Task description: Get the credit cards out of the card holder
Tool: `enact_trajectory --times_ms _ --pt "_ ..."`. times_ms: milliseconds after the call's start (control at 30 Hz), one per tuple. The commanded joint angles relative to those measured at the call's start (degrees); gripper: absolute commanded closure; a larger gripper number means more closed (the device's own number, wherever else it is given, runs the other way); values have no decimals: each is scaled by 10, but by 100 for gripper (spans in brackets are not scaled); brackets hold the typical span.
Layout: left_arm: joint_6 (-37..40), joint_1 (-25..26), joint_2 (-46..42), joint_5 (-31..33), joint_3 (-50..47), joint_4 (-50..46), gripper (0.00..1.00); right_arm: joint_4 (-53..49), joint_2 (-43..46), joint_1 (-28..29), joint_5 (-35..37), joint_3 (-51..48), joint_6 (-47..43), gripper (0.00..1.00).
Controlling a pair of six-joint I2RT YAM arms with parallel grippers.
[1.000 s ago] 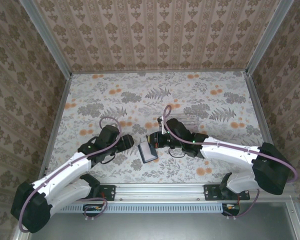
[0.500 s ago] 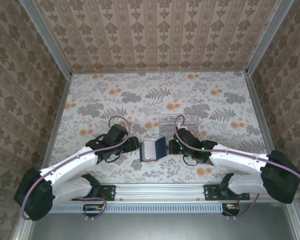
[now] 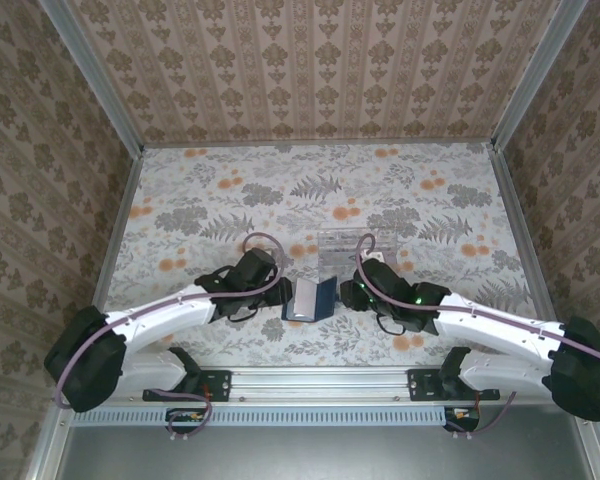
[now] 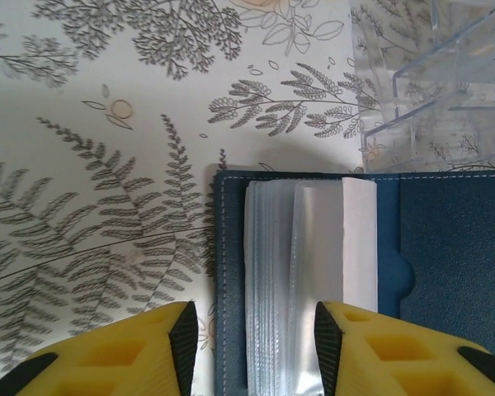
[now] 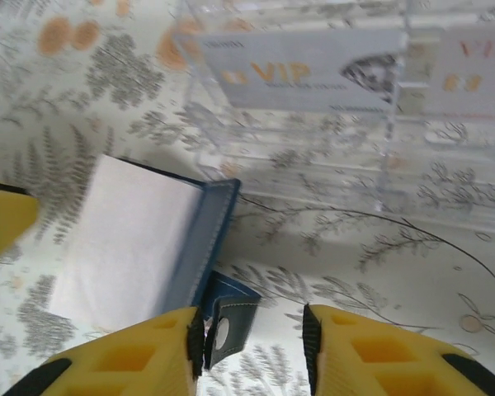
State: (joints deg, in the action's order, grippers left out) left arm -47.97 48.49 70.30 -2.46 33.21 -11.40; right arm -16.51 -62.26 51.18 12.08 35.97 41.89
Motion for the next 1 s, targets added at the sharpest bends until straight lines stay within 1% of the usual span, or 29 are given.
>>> enact_trajectory --times_ms 0,100,200,333,400,467,567,667,767,867,967 --pt "-4 10 22 -21 16 37 56 -15 -22 4 -6 33 -19 57" --pt "-4 15 41 -24 24 37 59 11 -64 4 -38 43 -19 55" --pt "-4 17 47 -25 26 37 59 20 -112 4 -56 60 -15 55" --pt "-4 18 43 -22 24 35 59 27 -148 4 -67 63 -10 60" --pt "-4 17 40 -21 21 35 60 39 -159 4 -76 56 -8 67" --pt "-3 17 37 -21 21 32 60 46 -169 4 -80 52 -8 78" --pt "-2 18 23 -16 21 20 60 67 -197 5 -100 45 -10 99" --pt "3 17 -1 -1 21 -8 59 98 -222 9 -129 44 -3 100" --pt "6 12 -32 14 14 -44 58 136 -253 16 -153 49 23 100" --pt "-6 5 -63 22 -10 -59 57 149 -274 25 -145 58 40 100" --pt "-18 5 -90 30 -28 -78 54 145 -275 27 -135 58 41 100"
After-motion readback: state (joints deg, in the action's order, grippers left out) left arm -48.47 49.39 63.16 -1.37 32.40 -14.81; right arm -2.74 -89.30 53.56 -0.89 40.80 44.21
